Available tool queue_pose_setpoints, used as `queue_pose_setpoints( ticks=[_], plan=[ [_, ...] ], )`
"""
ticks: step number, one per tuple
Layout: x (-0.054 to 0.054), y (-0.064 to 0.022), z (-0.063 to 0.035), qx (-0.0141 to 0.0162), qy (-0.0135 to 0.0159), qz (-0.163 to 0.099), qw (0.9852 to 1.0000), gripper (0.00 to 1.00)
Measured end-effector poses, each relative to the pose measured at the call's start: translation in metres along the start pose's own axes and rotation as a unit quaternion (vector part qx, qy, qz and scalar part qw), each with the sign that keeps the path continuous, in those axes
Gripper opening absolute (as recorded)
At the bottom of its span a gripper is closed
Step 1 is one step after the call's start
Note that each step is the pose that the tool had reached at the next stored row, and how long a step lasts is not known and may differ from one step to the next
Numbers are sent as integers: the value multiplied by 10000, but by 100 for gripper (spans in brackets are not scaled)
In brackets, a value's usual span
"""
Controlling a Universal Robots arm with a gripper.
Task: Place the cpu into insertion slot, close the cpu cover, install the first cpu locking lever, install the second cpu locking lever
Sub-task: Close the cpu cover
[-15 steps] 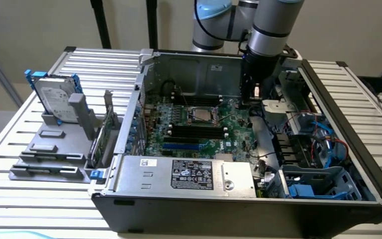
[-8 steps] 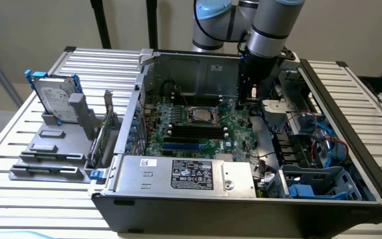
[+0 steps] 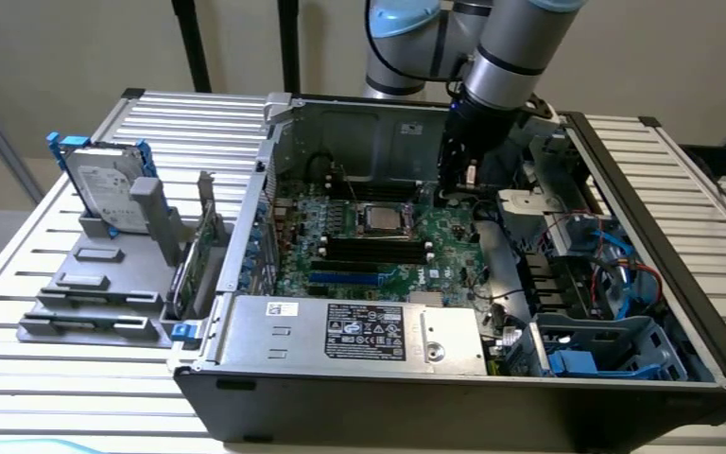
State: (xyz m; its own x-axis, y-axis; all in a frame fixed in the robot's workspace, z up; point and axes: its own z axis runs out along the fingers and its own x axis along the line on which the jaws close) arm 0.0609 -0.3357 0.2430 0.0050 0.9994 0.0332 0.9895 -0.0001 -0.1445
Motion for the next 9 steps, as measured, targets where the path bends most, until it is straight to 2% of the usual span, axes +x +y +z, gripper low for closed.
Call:
queue_pose_setpoints(
  ticks=[2, 9],
  plan=[
    [0, -47, 5, 69, 2, 2, 10000, 11],
    [-1, -212, 27, 270, 4, 8, 9996, 11]
  ],
)
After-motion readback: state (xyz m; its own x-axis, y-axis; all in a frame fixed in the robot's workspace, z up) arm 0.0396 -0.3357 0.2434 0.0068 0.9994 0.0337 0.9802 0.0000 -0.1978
